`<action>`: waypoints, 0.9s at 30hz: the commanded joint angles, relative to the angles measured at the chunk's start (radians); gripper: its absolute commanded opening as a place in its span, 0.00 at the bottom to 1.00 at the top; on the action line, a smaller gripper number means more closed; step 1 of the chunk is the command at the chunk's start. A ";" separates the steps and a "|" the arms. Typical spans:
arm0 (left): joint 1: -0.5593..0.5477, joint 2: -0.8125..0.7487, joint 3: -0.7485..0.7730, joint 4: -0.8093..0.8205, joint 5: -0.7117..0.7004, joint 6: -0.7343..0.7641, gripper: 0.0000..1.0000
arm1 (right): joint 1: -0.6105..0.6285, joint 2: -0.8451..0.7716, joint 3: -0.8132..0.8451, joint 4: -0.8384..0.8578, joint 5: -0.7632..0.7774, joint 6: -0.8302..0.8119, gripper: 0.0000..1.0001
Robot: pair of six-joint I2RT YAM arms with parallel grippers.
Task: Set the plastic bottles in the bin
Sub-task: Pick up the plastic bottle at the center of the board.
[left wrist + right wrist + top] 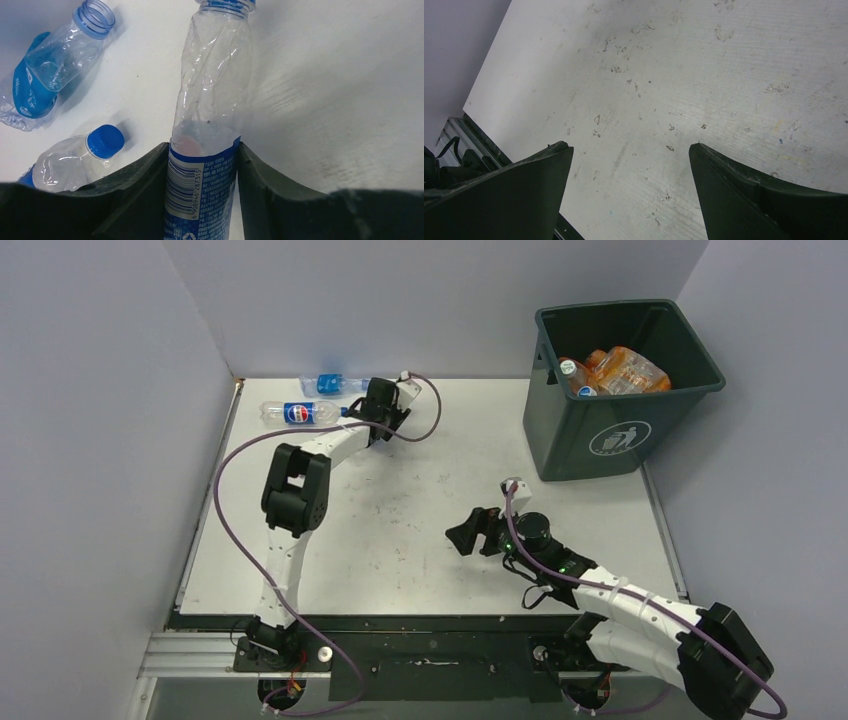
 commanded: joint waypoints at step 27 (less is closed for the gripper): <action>-0.049 -1.353 -1.062 0.651 0.894 -0.781 0.22 | 0.013 -0.174 0.507 0.033 -0.108 -0.148 1.00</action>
